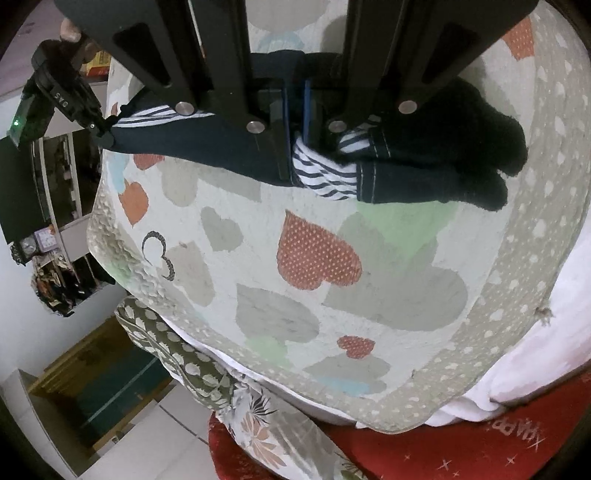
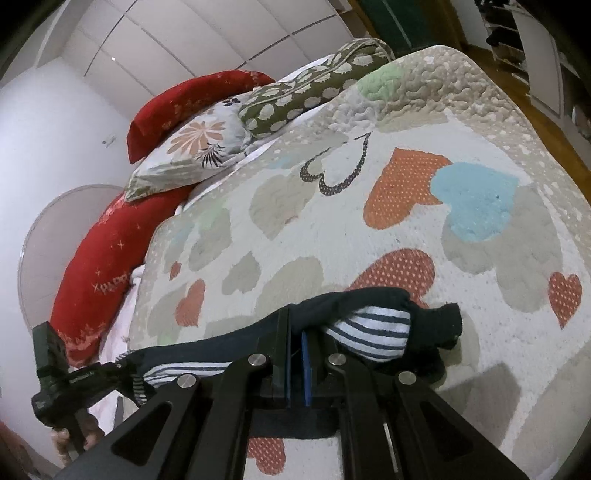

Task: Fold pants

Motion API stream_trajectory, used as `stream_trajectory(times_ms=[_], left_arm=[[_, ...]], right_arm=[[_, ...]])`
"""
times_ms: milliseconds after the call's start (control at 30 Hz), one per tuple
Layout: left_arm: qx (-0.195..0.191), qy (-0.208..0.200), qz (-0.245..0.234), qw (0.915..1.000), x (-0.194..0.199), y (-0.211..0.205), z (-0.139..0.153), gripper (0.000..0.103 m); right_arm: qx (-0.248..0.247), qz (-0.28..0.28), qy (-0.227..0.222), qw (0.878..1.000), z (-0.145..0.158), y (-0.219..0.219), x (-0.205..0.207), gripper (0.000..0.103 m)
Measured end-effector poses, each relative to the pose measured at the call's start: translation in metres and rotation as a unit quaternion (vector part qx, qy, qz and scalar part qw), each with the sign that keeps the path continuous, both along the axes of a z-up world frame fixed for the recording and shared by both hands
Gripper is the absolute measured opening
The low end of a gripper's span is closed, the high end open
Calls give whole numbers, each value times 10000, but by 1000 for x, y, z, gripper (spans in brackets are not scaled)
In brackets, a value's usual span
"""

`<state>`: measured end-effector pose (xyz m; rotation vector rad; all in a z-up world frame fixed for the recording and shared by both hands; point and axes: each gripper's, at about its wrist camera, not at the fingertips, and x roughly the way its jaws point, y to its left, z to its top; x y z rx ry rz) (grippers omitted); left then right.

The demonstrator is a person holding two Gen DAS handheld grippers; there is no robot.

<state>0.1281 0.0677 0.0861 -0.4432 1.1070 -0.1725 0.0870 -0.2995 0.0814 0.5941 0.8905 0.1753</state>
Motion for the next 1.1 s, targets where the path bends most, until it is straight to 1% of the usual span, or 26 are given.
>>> stream_trajectory(times_ms=[67, 133, 233, 333, 367, 467, 500, 567, 633, 667, 700, 767, 833, 867, 900, 967, 1067, 1100], left_arm=[[-93, -28, -25, 9999, 1, 2, 4, 5], [-269, -85, -23, 9996, -5, 6, 11, 5], [-536, -186, -67, 9984, -31, 17, 24, 5], [-685, -255, -144, 9972, -59, 24, 32, 5], [-724, -282, -182, 9968, -74, 26, 34, 5], [-843, -285, -221, 9958, -106, 33, 30, 5], [-888, -266, -221, 9954, -123, 35, 25, 5], [-877, -218, -220, 9957, -145, 38, 14, 5], [-850, -58, -196, 9962, -172, 40, -7, 5], [-850, 20, -183, 9962, -179, 41, -15, 5], [-835, 183, -173, 9962, -189, 41, -29, 5], [-697, 451, -147, 9964, -203, 41, -55, 5], [-652, 671, -89, 9956, -211, 42, -71, 6], [-720, 719, -91, 9948, -214, 44, -75, 7], [-736, 704, -134, 9947, -217, 45, -74, 7], [-637, 555, -236, 9961, -222, 49, -62, 9], [-326, 75, -261, 9991, -232, 58, -37, 10], [-312, -90, -271, 9991, -234, 63, -26, 13]], right_arm=[[24, -4, -41, 10000, 4, -1, 1, 5], [149, -30, -99, 9998, 9, -4, -1, 5], [371, -19, -227, 9991, 18, -8, -17, 5], [549, 90, -375, 9977, 25, -10, -46, 5], [586, 137, -416, 9973, 26, -9, -58, 5], [643, 294, -465, 9964, 23, -7, -100, 5], [662, 333, -460, 9962, 20, -7, -111, 5], [676, 409, -381, 9961, 9, -6, -141, 5], [633, 443, -250, 9967, -5, -4, -163, 5], [617, 446, -113, 9970, -18, -4, -177, 5], [644, 437, -2, 9970, -27, -4, -184, 5], [766, 368, 282, 9960, -52, -7, -200, 5], [889, 327, 486, 9943, -70, -9, -208, 5], [915, 291, 569, 9938, -76, -10, -211, 6], [902, 276, 609, 9937, -79, -10, -214, 8], [783, 293, 570, 9949, -75, -10, -218, 8], [494, 384, 356, 9974, -58, -9, -223, 8], [338, 434, 218, 9982, -48, -8, -227, 8]])
